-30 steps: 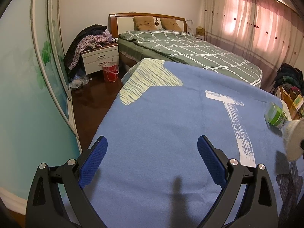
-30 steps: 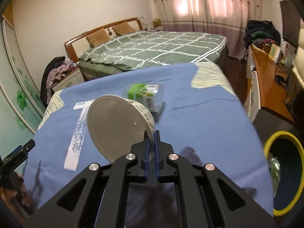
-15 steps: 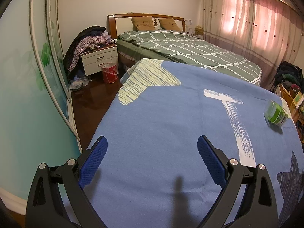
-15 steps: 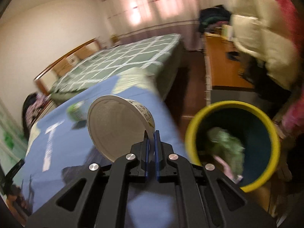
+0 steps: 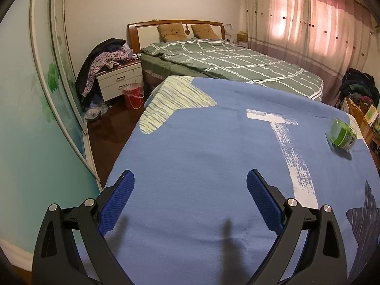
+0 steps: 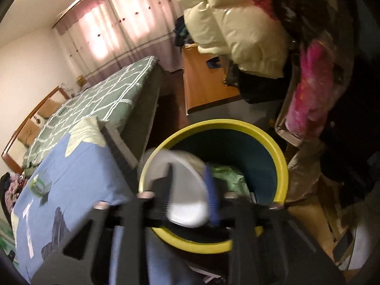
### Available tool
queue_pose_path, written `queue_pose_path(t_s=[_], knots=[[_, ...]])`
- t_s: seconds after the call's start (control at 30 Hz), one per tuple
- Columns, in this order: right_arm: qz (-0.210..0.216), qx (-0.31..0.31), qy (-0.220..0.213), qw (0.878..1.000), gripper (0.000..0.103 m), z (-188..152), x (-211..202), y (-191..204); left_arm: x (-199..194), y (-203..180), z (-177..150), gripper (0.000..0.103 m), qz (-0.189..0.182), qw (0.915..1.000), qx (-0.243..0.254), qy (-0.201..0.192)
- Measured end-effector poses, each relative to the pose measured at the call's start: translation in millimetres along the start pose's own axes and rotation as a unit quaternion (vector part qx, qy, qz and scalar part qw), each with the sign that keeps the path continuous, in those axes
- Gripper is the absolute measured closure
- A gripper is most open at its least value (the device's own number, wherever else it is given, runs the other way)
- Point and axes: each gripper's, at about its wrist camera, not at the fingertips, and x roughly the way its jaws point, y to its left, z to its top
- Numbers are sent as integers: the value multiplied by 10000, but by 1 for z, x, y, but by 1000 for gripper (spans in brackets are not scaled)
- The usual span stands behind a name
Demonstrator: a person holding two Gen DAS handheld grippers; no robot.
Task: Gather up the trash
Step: 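Carry the white lid with the right gripper and drop it into the bin, then grasp the green-labelled clear jar with the left gripper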
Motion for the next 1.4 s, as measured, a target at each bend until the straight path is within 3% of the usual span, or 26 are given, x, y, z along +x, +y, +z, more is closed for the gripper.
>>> queue_pose_path(t_s=[0.13,0.27,0.5,0.73,1.03,1.33,1.4], knots=[[11,-9,-74,10000,64,-1,-1,2,-5,-8,2,9,-270,9996,-27,118],[34,-57,-138,9999,57,-1,-5,7,-13,-36,9,9,-580,9978,275,184],[177,26,-145,9997,54,-1,-5,3,-20,-132,27,9,-1398,9838,1074,316],[337,125,-150,9992,50,-2,-6,-1,-5,-233,35,9,-1692,9718,1578,447],[460,176,-107,9987,49,-2,-5,-4,45,-293,57,9,-1513,9729,1606,698],[494,215,-33,9985,49,-2,-2,-4,84,-309,72,9,-1434,9710,1692,892],[494,208,-21,9986,49,-2,-2,-3,89,-312,72,14,-1453,9698,1733,912]])
